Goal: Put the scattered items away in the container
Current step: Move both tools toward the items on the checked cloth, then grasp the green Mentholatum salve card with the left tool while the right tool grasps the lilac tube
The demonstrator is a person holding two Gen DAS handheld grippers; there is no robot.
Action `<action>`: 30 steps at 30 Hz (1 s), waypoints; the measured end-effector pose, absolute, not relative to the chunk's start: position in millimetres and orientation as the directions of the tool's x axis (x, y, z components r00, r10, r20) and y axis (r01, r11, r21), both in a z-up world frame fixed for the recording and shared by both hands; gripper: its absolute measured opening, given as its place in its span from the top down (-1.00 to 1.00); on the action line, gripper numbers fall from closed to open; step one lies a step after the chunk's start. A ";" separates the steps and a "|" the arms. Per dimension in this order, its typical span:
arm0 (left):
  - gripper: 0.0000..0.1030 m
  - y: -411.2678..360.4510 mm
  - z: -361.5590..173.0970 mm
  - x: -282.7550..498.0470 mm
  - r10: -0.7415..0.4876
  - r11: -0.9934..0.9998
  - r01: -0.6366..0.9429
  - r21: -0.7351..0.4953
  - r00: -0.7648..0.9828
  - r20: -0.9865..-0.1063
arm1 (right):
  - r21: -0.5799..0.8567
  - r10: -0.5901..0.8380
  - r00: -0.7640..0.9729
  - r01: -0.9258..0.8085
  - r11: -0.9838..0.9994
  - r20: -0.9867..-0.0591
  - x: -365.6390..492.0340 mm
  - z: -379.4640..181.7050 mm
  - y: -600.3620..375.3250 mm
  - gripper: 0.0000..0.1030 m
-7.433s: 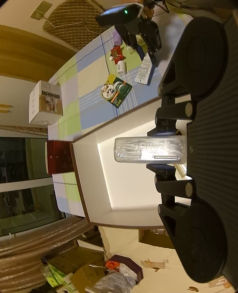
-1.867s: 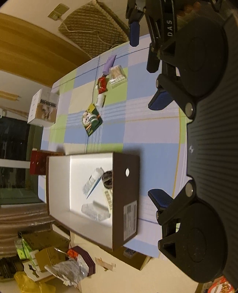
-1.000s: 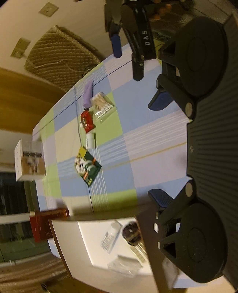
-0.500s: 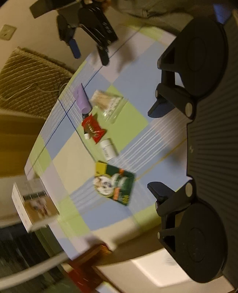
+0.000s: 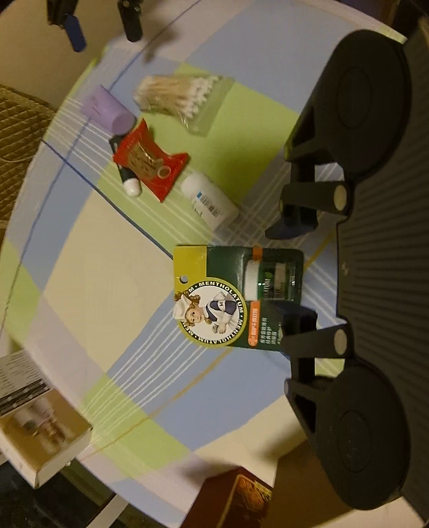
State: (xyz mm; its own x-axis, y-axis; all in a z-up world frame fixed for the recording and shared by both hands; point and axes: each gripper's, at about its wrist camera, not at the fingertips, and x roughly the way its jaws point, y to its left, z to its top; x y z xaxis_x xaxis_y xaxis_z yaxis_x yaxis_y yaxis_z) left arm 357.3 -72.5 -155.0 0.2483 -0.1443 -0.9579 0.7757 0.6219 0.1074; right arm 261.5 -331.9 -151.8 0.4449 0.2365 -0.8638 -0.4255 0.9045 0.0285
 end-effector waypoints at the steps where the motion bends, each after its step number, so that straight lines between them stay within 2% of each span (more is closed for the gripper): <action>1: 0.40 -73.5 -158.2 359.7 -0.138 0.620 0.776 0.114 0.251 -0.958 | 0.026 0.239 0.444 -0.435 0.900 -0.863 263.9 -152.7 -332.6 -0.84; 3: 0.51 -73.6 -162.7 363.7 -0.142 0.619 0.778 0.106 0.244 -0.959 | 0.017 0.248 0.442 -0.463 0.886 -0.862 268.8 -154.5 -332.3 -0.84; 14: 0.51 -64.8 -152.3 342.4 -0.173 0.663 0.748 0.044 0.210 -0.962 | -0.096 0.301 0.431 -0.690 0.718 -0.851 297.0 -175.0 -306.5 -0.83; 15: 0.51 -63.5 -147.6 339.3 -0.183 0.671 0.741 0.037 0.213 -0.960 | -0.105 0.301 0.422 -0.710 0.697 -0.855 299.1 -178.6 -302.9 -0.74; 16: 0.51 -61.7 -142.3 336.9 -0.195 0.682 0.731 0.027 0.217 -0.957 | -0.106 0.306 0.404 -0.734 0.670 -0.862 301.7 -182.7 -298.8 -0.55; 17: 0.51 -59.8 -136.5 334.7 -0.210 0.693 0.721 0.016 0.222 -0.952 | -0.116 0.297 0.390 -0.752 0.649 -0.872 304.5 -187.2 -294.1 -0.27; 20: 0.51 -56.1 -121.2 327.5 -0.237 0.719 0.695 -0.003 0.241 -0.941 | -0.135 0.283 0.382 -0.772 0.621 -0.880 311.2 -197.8 -286.1 -0.27; 25: 0.51 -47.1 -101.5 317.9 -0.269 0.751 0.659 -0.030 0.265 -0.926 | -0.074 0.327 0.348 -0.776 0.627 -0.878 319.1 -202.1 -279.6 -0.25; 27: 0.51 -43.4 -95.6 314.0 -0.284 0.760 0.648 -0.048 0.266 -0.921 | -0.045 0.333 0.318 -0.779 0.626 -0.888 323.0 -200.4 -276.5 0.13; 29: 0.51 -39.2 -89.8 308.8 -0.294 0.767 0.639 -0.058 0.270 -0.917 | -0.010 0.328 0.281 -0.772 0.635 -0.902 326.5 -198.9 -273.3 0.32; 30: 0.51 -37.3 -86.9 305.4 -0.298 0.769 0.636 -0.061 0.271 -0.915 | -0.011 0.317 0.276 -0.768 0.640 -0.907 325.6 -198.2 -271.0 0.32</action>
